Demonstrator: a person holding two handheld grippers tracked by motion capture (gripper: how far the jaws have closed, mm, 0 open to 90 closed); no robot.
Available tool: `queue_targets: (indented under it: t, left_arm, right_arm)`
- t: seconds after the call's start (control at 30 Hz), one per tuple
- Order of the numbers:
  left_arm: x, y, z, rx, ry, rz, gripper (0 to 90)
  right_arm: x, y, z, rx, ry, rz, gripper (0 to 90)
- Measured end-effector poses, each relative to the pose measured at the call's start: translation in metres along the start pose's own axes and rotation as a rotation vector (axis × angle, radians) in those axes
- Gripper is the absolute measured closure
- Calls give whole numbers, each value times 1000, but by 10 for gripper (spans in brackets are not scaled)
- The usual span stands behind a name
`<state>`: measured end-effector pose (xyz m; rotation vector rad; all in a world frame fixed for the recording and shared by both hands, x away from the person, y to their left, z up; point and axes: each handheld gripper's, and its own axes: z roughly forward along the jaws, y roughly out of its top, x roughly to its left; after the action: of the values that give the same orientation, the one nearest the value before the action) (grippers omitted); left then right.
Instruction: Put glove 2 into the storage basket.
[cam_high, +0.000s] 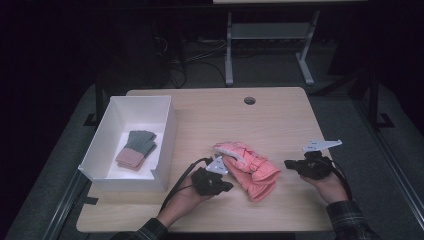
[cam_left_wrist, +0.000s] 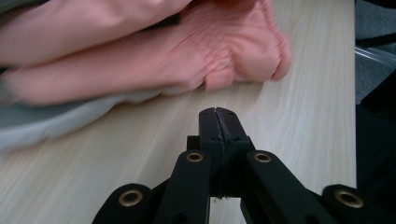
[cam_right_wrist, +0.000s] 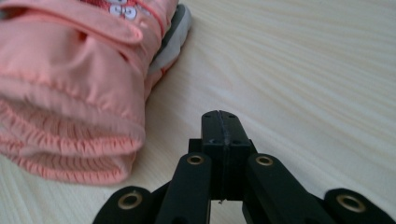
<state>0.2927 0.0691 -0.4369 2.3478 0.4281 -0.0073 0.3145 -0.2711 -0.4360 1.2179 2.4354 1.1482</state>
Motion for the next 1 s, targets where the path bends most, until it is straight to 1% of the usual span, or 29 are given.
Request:
queue_targets:
  t: [0.07, 0.13, 0.17, 0.2, 0.23, 0.27, 0.33, 0.37, 0.43, 0.47, 0.5, 0.53, 0.57, 0.6, 0.63, 0.7, 0.73, 0.77, 0.83, 0.87, 0.9, 0.97, 1.0]
  left_arm:
    - [-5, 5, 9, 1, -16, 5, 898]
    - [-9, 9, 17, 14, -28, 20, 898]
    - [-11, 10, 20, 18, -30, 24, 898]
    - [-14, 10, 24, 31, -33, 37, 897]
    - [-15, 11, 25, 41, -34, 51, 897]
    - [-17, 10, 27, 35, -34, 45, 897]
    - [-18, 10, 29, 36, -28, 39, 897]
    - [-18, 10, 29, 35, -27, 36, 897]
    - [-16, 11, 30, 46, -26, 50, 897]
    - [-16, 11, 30, 43, -25, 47, 898]
    - [-16, 11, 31, 42, -25, 44, 898]
    - [-16, 11, 32, 32, -25, 38, 897]
    - [-16, 12, 32, 37, -25, 41, 898]
    - [-16, 12, 33, 38, -25, 42, 898]
    - [-16, 12, 33, 39, -26, 45, 898]
    - [-17, 12, 33, 42, -25, 47, 898]
    - [-17, 12, 33, 48, -24, 53, 898]
    - [-17, 12, 34, 39, -25, 44, 898]
    - [-17, 12, 34, 39, -25, 44, 898]
    - [-17, 12, 34, 40, -25, 43, 898]
    - [-17, 12, 34, 39, -25, 43, 898]
    - [-17, 12, 34, 36, -25, 41, 898]
    - [-17, 12, 34, 34, -25, 40, 898]
  right_arm:
    - [0, -2, 1, 5, 4, 4, 900]
    - [-1, -2, 4, 11, 8, 4, 900]
    - [-1, -2, 7, 22, 14, 9, 900]
    - [0, -3, 9, 33, 17, 11, 900]
    - [1, -3, 13, 42, 26, 3, 900]
    - [3, -3, 15, 49, 36, -8, 900]
    - [7, -3, 17, 59, 51, -6, 900]
    - [9, -2, 17, 60, 63, -17, 900]
    - [13, 0, 16, 60, 76, -24, 900]
    - [16, 1, 15, 61, 79, -21, 900]
    - [17, 1, 15, 59, 83, -36, 900]
    - [19, 2, 14, 60, 87, -32, 900]
    - [21, 3, 13, 61, 90, -35, 900]
    - [21, 3, 13, 57, 91, -53, 900]
    - [23, 4, 13, 65, 90, -43, 900]
    - [25, 4, 13, 67, 94, -49, 900]
    - [25, 5, 14, 61, 93, -61, 900]
    - [28, 6, 13, 68, 100, -51, 900]
    - [30, 6, 13, 65, 101, -66, 900]
    - [31, 7, 13, 68, 105, -59, 900]
    - [32, 8, 12, 69, 108, -64, 900]
    - [34, 8, 13, 67, 112, -84, 900]
    - [36, 9, 13, 71, 116, -75, 900]
